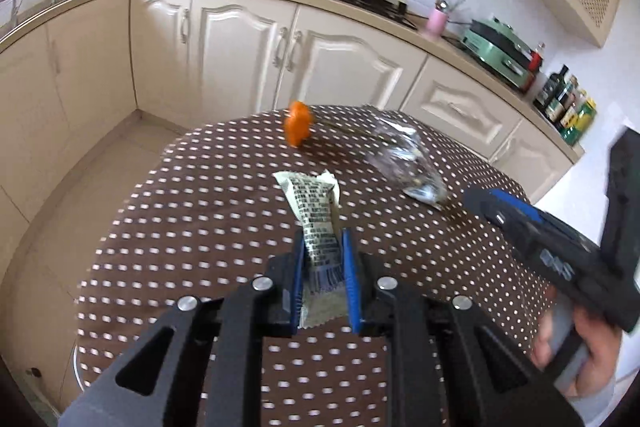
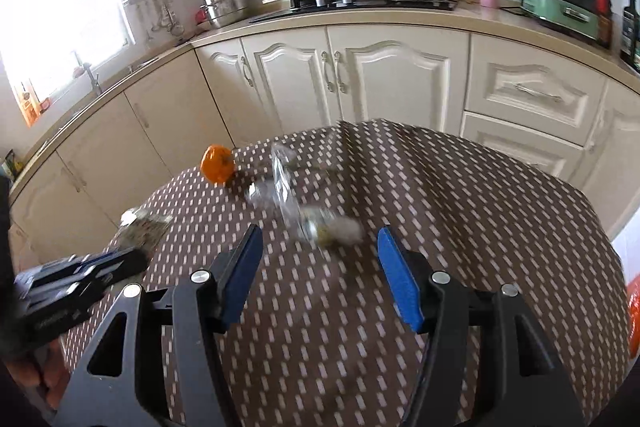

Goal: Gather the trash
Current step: 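Grasp the white snack wrapper with the left gripper while the right grasps the clear plastic bag, then carry the wrapper and clear bag over the blue bin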

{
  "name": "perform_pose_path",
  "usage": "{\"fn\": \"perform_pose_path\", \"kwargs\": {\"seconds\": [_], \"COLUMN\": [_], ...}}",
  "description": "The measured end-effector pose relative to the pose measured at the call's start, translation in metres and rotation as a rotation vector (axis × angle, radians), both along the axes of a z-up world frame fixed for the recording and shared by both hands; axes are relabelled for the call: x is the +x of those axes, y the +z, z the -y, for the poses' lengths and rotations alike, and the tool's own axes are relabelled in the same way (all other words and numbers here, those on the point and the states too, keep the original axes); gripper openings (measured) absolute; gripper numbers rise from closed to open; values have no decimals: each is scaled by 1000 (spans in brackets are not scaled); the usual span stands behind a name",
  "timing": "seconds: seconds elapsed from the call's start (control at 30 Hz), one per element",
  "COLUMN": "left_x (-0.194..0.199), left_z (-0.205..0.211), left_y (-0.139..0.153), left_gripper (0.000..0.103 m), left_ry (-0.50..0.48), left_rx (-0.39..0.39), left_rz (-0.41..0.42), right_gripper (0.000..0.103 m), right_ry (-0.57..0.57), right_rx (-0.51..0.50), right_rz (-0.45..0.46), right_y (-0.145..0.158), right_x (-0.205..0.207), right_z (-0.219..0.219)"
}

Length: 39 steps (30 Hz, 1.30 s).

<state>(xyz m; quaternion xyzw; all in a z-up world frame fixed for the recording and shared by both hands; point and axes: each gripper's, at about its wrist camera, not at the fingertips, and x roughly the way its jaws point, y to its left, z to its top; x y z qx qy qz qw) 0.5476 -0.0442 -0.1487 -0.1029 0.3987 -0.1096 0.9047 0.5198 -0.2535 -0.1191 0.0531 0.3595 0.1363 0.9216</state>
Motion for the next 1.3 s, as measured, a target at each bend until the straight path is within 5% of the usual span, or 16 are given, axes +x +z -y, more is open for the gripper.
{"fn": "perform_pose_path", "kwargs": {"seconds": [0.07,0.17,0.5,0.73,1.03,1.3], "left_x": [-2,-4,-37,-97,-193,-260], "left_z": [-9,-18,-40,-65,-146,-244], "left_y": [0,-1,13,29,33,4], "left_gripper": [17,17,17,17,17,17], "left_ry": [6,8,-6,-7,114,298], "left_rx": [-11,-21,-70,-99,-97,-87], "left_rz": [0,-1,38,83,94,32], "right_gripper": [57,31,29,29,29,29], "right_ry": [15,40,-2,33,252,505], "right_rx": [-9,-36,13,32,70,91], "right_rz": [-10,-67,11,60,71,6], "right_y": [-5,-19,6,34,51,30], "right_x": [15,32,-39,-96,-157,-194], "right_z": [-9,-21,7,-3,-110,-249]}}
